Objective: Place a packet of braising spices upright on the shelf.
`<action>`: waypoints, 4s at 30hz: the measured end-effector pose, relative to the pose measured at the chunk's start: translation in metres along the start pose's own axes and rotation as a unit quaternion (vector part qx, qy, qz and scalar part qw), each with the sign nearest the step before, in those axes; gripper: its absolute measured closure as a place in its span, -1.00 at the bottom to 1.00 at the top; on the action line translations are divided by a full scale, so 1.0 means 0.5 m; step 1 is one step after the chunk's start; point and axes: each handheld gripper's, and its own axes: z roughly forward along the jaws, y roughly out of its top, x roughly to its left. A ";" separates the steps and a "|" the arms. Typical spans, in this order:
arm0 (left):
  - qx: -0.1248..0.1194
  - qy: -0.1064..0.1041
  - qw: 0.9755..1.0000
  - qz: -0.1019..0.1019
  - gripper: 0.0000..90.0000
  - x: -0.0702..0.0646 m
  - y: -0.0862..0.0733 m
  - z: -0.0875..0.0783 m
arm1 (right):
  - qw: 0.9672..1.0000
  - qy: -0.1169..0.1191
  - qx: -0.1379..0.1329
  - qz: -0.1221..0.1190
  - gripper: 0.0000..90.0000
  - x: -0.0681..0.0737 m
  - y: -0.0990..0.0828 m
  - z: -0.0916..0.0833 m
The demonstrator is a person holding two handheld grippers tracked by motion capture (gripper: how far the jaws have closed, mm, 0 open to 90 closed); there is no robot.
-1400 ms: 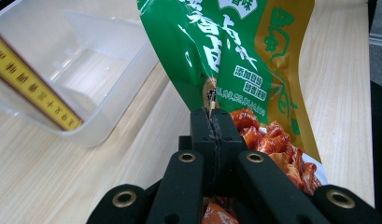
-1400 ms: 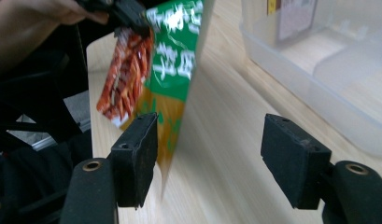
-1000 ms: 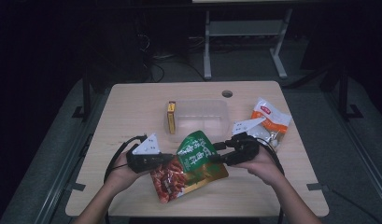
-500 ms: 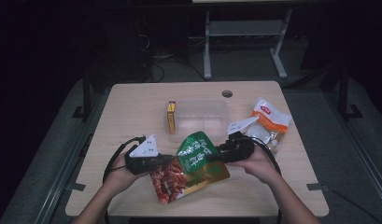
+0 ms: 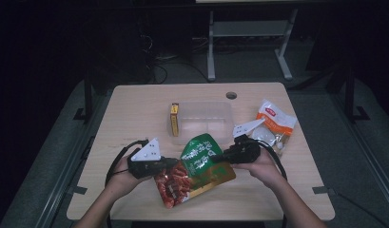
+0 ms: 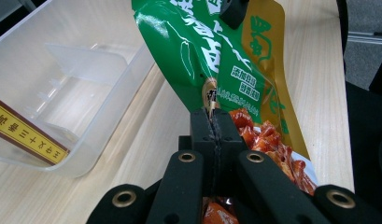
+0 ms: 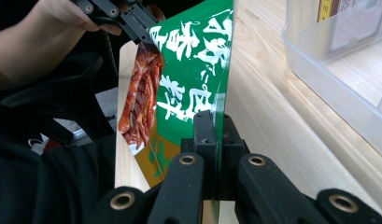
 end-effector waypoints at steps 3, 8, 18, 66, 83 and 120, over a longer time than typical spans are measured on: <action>-0.007 -0.002 1.000 -0.002 0.99 0.003 -0.001 -0.001 | 1.000 0.008 -0.002 0.009 1.00 -0.001 0.001 -0.002; 0.001 0.002 1.000 0.001 0.92 0.006 -0.005 0.005 | 1.000 -0.003 -0.003 0.000 1.00 0.007 0.009 -0.012; -0.016 0.024 0.999 -0.020 0.73 0.021 -0.013 -0.011 | 1.000 -0.007 -0.007 -0.023 1.00 0.020 0.037 -0.027; 0.025 0.037 0.994 -0.101 -0.59 0.039 -0.132 0.011 | 0.990 -0.136 -0.016 -0.046 1.00 0.057 0.196 -0.174; 0.027 0.027 0.994 -0.101 -0.60 0.037 -0.133 0.017 | 0.980 -0.196 -0.028 -0.022 1.00 0.032 0.280 -0.196; 0.036 0.016 0.994 -0.097 -0.60 0.034 -0.133 0.022 | 0.970 -0.238 -0.016 0.037 1.00 -0.040 0.318 -0.109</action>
